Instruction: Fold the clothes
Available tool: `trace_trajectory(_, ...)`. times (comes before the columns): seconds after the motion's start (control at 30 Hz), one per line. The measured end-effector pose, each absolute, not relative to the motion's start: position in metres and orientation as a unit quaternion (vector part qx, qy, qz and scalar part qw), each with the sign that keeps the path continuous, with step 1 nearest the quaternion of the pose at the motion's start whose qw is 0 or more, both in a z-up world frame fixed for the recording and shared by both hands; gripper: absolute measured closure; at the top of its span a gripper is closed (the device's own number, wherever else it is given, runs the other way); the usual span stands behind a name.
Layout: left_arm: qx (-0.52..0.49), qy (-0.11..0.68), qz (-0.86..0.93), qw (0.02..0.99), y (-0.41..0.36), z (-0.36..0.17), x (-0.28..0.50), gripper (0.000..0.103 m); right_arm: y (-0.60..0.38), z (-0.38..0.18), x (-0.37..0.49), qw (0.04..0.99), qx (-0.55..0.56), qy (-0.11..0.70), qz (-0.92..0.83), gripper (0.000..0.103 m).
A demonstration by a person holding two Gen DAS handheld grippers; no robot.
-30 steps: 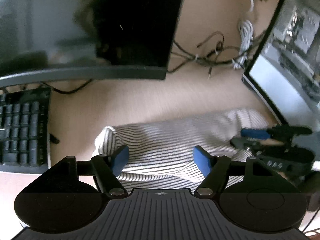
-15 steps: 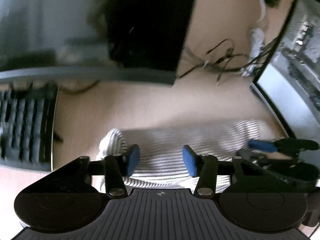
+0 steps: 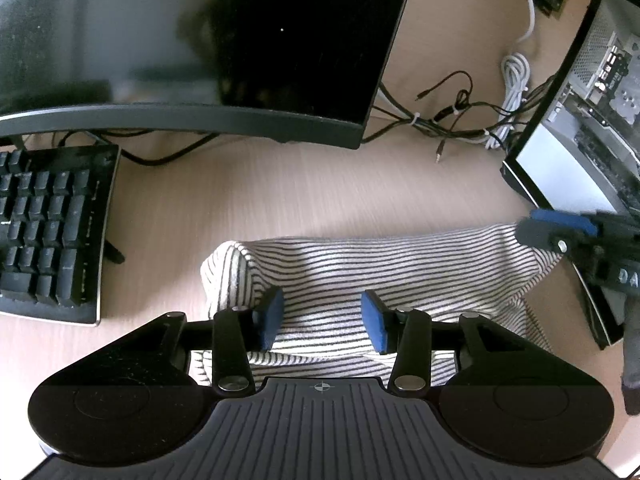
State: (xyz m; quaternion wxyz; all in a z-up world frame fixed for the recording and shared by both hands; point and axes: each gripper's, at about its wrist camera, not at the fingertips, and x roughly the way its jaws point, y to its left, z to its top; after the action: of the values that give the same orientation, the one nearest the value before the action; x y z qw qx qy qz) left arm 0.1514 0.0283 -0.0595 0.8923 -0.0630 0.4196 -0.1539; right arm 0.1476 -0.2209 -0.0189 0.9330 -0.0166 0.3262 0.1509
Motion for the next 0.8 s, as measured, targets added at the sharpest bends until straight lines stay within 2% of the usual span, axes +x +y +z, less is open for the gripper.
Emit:
trace_trajectory(0.2, -0.053, 0.421, -0.153, 0.893, 0.023, -0.058, 0.151, 0.052, -0.205, -0.060, 0.165, 0.903, -0.052, 0.403, 0.138, 0.065)
trace_trajectory(0.63, -0.060, 0.421, -0.159, 0.891, 0.028, -0.059, 0.146, 0.049, -0.194, -0.050, 0.156, 0.888, -0.118, 0.408, 0.175, 0.063)
trace_trajectory(0.7, -0.063, 0.421, -0.161, 0.890, 0.030, -0.059, 0.146, 0.049, -0.185, -0.042, 0.155, 0.888, -0.151, 0.389, 0.194, 0.060)
trace_trajectory(0.77, -0.065, 0.421, -0.162, 0.890, 0.032, -0.059, 0.145, 0.048, -0.174, -0.036, 0.156, 0.884, -0.189, 0.364, 0.225, 0.049)
trace_trajectory(0.8, -0.069, 0.422, -0.163, 0.889, 0.034, -0.059, 0.144, 0.048, -0.170, -0.034, 0.159, 0.880, -0.196, 0.357, 0.244, 0.047)
